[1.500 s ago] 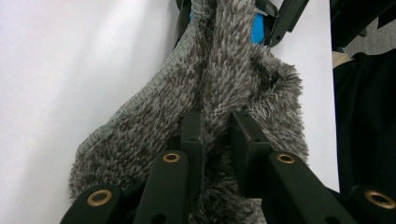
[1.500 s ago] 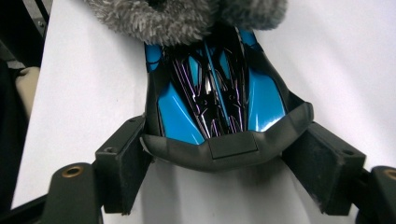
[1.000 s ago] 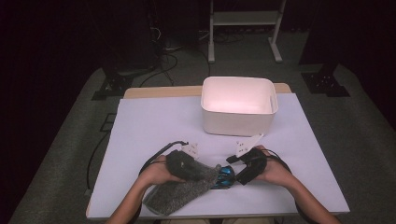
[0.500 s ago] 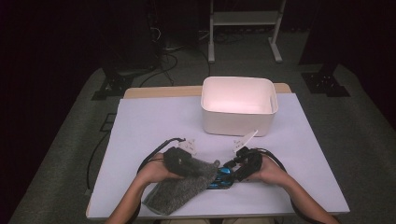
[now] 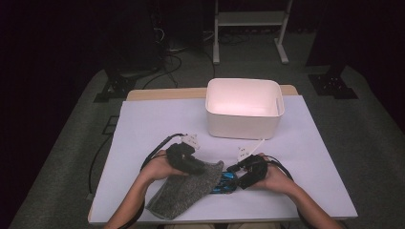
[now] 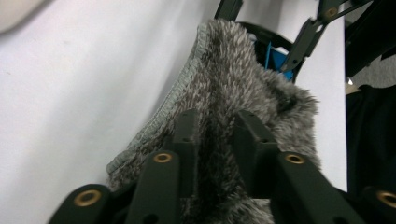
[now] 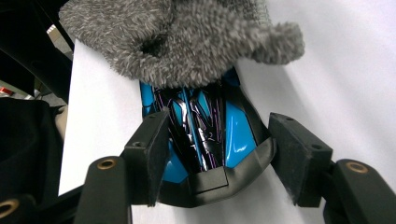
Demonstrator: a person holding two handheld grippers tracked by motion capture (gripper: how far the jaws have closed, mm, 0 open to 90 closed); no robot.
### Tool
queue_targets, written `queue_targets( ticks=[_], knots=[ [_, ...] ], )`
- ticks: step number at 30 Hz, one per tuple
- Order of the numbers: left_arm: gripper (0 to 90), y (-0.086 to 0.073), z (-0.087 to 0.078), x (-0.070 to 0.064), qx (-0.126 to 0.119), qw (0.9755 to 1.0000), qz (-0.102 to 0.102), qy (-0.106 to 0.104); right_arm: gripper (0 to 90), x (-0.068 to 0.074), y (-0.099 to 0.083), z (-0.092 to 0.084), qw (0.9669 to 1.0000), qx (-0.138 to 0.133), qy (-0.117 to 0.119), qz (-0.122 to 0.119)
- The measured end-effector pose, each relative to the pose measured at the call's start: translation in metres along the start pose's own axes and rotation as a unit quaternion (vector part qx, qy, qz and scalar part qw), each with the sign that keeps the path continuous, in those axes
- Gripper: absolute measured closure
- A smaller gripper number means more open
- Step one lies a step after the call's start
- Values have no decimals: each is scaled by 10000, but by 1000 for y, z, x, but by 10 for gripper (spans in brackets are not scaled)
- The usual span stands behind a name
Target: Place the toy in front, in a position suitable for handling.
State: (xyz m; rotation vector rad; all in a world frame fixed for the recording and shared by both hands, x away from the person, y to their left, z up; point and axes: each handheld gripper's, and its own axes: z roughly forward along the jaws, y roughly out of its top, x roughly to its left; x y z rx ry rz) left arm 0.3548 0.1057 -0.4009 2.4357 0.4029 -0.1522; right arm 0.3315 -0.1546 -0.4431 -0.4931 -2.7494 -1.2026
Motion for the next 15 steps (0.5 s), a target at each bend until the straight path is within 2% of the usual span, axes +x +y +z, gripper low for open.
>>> queue_targets(
  ticks=[4, 6, 8, 9, 11, 15],
  knots=[
    [602, -1, 9, 0, 110, 9998, -11, -133, 389, 0, -2, 0, 10000, -61, 0, 41],
    [547, -1, 13, 1, 194, 9998, -39, -101, 389, -1, -3, -1, 9999, -65, 31, 82],
    [541, -2, 18, 4, 242, 9995, -119, -132, 388, -2, -2, -1, 9999, -51, 47, 75],
    [543, -2, 19, 6, 209, 9994, -148, -217, 388, -2, -2, -1, 9999, -35, 55, 85],
    [574, -3, 20, 6, 173, 9994, -154, -274, 376, -6, -2, -2, 9997, 43, 124, 201],
    [578, -1, 21, 6, 166, 9993, -132, -293, 326, -11, -1, -3, 9990, 191, 187, 352]
  ],
)
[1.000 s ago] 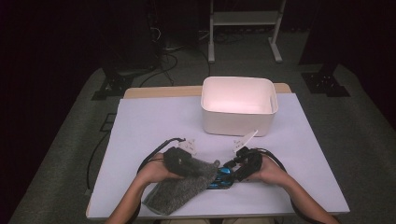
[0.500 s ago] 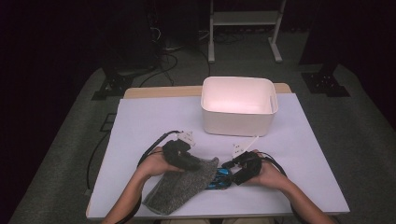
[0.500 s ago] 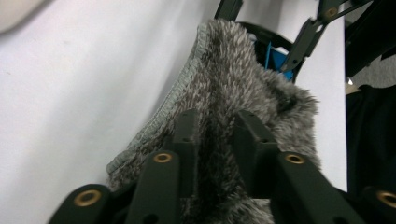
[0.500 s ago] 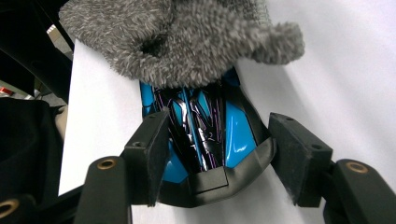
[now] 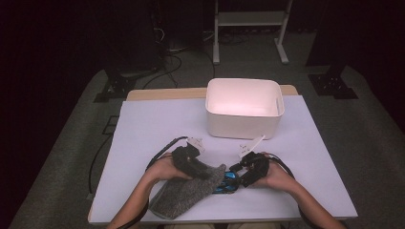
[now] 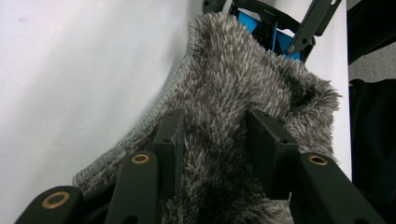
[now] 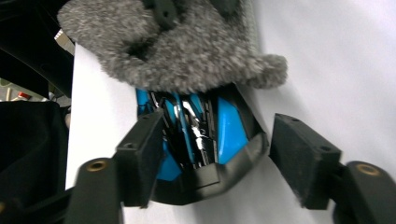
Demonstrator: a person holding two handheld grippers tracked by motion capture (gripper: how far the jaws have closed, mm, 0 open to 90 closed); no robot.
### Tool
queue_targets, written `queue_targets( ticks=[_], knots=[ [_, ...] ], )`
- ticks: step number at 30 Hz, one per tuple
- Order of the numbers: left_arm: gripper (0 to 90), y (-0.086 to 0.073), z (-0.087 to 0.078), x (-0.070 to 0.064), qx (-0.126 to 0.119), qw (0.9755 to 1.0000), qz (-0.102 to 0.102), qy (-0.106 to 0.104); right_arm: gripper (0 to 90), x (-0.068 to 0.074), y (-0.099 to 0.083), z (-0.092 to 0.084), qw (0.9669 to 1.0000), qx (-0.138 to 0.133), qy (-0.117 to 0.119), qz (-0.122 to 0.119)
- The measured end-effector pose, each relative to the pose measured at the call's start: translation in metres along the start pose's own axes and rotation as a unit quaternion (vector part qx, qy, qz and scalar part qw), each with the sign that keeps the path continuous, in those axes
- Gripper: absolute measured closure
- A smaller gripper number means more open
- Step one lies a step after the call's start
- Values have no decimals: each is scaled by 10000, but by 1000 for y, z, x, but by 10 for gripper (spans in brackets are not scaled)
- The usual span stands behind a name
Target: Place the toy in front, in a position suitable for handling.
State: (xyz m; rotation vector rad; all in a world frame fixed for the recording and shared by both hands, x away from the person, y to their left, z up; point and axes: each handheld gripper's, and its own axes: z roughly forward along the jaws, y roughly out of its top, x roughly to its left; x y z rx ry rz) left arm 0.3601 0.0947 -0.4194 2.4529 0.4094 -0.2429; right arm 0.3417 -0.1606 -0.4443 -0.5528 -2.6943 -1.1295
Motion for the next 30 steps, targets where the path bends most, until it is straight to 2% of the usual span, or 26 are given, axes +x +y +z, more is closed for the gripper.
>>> queue_targets(
  ticks=[2, 5, 7, 9, 12, 17, 18, 19, 20, 23, 25, 27, 30],
  knots=[
    [573, 1, 0, 0, 10, 10000, 25, 20, 317, -4, 1, 1, 9997, 98, 91, 192],
    [551, 1, 0, 0, 14, 10000, 14, 67, 328, -7, 0, 2, 9991, 73, 213, 362],
    [528, 1, 0, 0, 16, 9999, -9, 101, 354, -9, -2, 4, 9977, 23, 404, 536],
    [481, 1, -1, 0, 0, 9999, -117, 123, 357, -8, -4, 4, 9978, -33, 396, 535],
    [467, 1, -2, 1, -5, 9999, -89, 89, 360, -6, -4, 4, 9985, -57, 331, 441],
    [460, 4, -6, -4, -5, 10000, -77, 41, 364, 8, -3, 0, 10000, -59, -7, 40],
    [460, 5, -7, -5, 7, 10000, -46, 21, 365, 11, -3, 0, 9999, -88, -86, -64],
    [460, 5, -8, -6, 17, 10000, -32, 11, 366, 17, -5, -1, 9992, -174, -240, -270],
    [459, 6, -8, -6, -3, 10000, -32, -5, 367, 20, -6, -2, 9987, -212, -319, -349],
    [468, 7, -10, -9, 33, 9999, -50, -153, 369, 32, -10, -4, 9947, -359, -640, -716],
    [528, 8, -10, -11, 71, 9997, 7, -227, 370, 41, -13, -4, 9899, -421, -900, -1013],
    [573, 10, -12, -13, 113, 9997, 120, -165, 371, 48, -14, -4, 9863, -443, -1072, -1177],
    [636, 10, -15, -17, 107, 9997, 173, -144, 372, 55, -16, -4, 9799, -462, -1293, -1445]
  ],
)
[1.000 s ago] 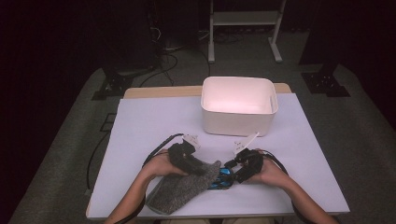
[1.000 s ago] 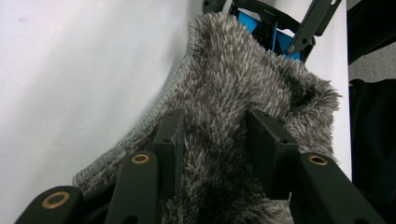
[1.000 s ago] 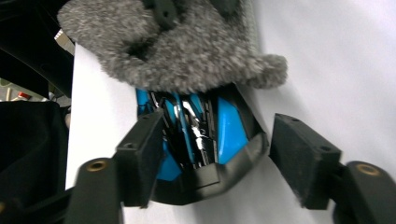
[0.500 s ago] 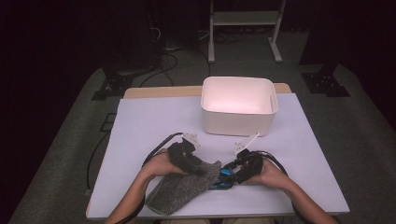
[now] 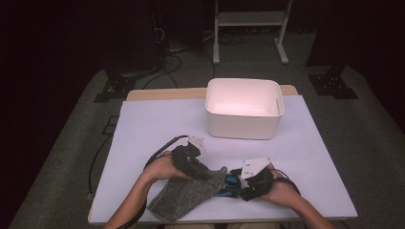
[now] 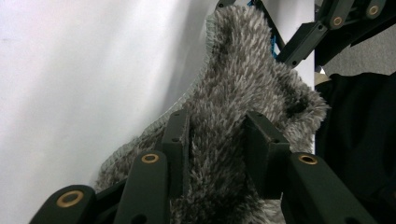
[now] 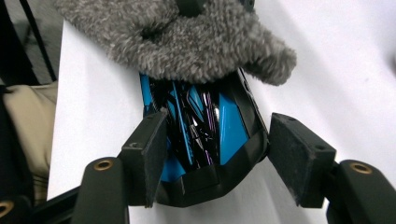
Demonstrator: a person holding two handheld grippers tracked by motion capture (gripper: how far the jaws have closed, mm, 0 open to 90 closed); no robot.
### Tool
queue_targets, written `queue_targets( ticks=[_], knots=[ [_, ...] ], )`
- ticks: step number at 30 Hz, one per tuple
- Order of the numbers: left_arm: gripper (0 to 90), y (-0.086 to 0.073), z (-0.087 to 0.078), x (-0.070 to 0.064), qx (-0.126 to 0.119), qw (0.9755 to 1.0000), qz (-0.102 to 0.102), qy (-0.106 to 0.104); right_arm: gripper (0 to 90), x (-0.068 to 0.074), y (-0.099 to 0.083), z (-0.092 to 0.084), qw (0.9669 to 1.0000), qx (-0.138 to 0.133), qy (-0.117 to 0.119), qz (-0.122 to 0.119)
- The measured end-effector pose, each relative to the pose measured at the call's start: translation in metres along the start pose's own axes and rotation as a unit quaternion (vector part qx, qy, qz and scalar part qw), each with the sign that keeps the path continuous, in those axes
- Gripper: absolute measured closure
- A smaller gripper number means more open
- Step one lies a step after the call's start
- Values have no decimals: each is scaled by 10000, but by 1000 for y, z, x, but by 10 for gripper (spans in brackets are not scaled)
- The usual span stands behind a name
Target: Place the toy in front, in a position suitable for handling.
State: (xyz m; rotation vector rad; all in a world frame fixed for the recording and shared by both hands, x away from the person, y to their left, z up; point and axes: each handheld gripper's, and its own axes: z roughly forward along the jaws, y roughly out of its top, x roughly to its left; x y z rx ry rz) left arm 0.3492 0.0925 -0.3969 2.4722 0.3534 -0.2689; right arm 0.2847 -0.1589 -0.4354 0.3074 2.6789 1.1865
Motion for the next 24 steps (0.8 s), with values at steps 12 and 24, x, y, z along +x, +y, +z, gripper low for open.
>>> queue_targets(
  ticks=[12, 24],
  knots=[
    [667, -4, -10, -24, -113, 9989, 439, 140, 355, 2, -2, -4, 9994, 208, 204, 168],
    [717, -9, -14, -42, -213, 9973, 694, -144, 441, 9, 15, 13, 9950, 247, 957, 148]
  ],
)
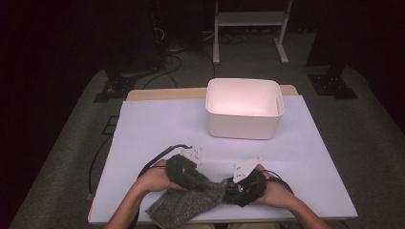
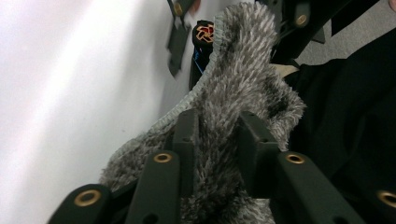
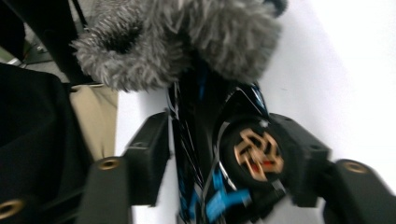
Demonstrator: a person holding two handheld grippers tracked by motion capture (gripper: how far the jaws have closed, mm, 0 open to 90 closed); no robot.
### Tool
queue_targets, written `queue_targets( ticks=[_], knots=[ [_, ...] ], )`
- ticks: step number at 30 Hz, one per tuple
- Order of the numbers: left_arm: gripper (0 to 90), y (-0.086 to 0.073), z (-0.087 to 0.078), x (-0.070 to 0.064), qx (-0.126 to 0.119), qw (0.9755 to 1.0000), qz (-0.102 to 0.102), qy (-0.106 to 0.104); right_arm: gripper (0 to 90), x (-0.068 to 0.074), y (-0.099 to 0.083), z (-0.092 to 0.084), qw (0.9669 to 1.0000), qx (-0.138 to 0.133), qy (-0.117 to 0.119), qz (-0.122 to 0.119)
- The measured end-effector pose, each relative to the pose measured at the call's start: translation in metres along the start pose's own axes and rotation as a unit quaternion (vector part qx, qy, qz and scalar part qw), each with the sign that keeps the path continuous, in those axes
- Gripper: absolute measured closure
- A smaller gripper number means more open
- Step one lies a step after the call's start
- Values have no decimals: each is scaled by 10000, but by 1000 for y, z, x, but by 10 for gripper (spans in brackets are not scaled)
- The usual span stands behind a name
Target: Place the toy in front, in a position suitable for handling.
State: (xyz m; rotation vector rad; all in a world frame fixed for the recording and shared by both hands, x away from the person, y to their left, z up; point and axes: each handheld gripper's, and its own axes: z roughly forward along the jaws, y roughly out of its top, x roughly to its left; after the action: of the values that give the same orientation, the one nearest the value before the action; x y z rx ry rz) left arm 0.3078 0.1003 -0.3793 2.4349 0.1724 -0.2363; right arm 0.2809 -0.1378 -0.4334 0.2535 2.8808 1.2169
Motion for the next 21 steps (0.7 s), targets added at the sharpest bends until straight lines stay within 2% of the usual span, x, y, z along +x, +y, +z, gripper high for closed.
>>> queue_targets(
  ticks=[3, 5, 8, 11, 14, 17, 18, 21],
  knots=[
    [772, -2, 0, -2, -52, 9999, 35, -106, 520, 5, 1, 4, 9999, 7, 151, -50],
    [778, -2, 0, -3, -106, 9999, 20, -108, 563, 6, 0, 1, 9996, -112, 241, -128],
    [792, 0, -2, -2, -90, 10000, 36, -10, 568, 6, -1, -4, 9994, -214, 98, -235],
    [793, 6, -5, 3, -88, 9999, 68, 63, 570, -3, 1, -9, 9990, -368, 70, -234],
    [793, 14, -7, 6, -115, 9998, 85, 109, 587, -11, 6, -13, 9989, -326, -73, -337],
    [793, 19, -3, 9, 29, 9997, 129, 210, 588, -17, 4, -12, 9992, -170, -131, -340],
    [793, 20, -1, 9, 58, 9997, 123, 225, 588, -18, 1, -12, 9992, -288, -108, -247],
    [793, 19, 5, 13, 163, 9995, 95, 238, 580, -18, -3, -13, 9991, -407, -124, -95]
  ],
)
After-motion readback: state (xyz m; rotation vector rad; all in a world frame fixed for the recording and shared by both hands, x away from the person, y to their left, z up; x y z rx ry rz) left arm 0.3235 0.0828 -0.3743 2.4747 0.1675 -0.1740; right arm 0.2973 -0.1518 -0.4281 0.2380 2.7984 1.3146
